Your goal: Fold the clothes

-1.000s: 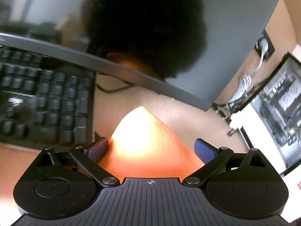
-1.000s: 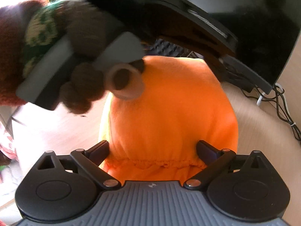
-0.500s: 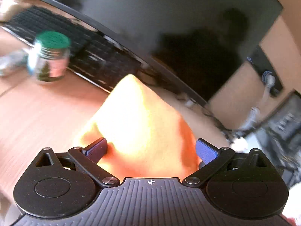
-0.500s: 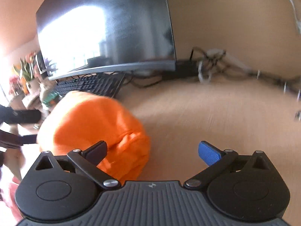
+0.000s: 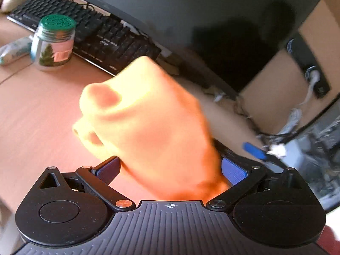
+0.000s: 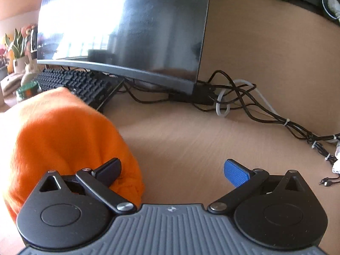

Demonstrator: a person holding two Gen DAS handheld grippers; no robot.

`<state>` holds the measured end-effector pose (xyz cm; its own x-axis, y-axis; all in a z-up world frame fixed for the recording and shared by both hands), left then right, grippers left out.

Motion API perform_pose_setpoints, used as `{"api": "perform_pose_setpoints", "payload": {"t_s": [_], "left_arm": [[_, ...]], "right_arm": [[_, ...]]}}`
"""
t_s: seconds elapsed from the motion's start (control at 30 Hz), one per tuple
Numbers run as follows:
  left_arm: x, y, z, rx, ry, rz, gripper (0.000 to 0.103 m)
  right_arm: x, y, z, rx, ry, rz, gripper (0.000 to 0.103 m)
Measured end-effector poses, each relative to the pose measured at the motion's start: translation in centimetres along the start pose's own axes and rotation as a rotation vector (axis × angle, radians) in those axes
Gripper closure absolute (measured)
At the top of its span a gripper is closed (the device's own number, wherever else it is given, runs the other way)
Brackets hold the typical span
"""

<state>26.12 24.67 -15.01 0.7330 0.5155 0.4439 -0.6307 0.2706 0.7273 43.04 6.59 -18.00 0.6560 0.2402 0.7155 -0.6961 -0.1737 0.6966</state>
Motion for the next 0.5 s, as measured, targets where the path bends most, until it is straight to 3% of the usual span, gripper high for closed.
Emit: {"api": "perform_pose_setpoints", "payload": {"t_s": [0.1, 0.27, 0.5], "left_arm": [[3.1, -2.3, -1.4, -0.021, 0.005, -0.021, 0.0], [6.0, -5.4, -0.9, -0.024, -0.104, -0.021, 0.0], [7.2, 0.1, -0.7, -0.063, -0.195, 0.129, 0.0]], "right_arm": [[-1.0, 0.5, -0.3, -0.016, -0.007, -0.015, 0.0], [-1.5, 1.1, -1.6, -0.042, -0.012, -0.042, 0.0], [-1.8, 1.9, -2.2, -0.038, -0.036, -0.057, 0.0]]}}
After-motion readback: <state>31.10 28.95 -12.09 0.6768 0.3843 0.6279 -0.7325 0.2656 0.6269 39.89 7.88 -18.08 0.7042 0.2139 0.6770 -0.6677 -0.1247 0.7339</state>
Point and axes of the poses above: each gripper's, at about its wrist camera, not at the fingertips, and y roughly against the way its jaws point, z to its right, x to its top, the point moved 5 cm from there along -y, roughly the way its jaws point, and after that the axes turned 10 degrees about -z, right-handed, at the moved point
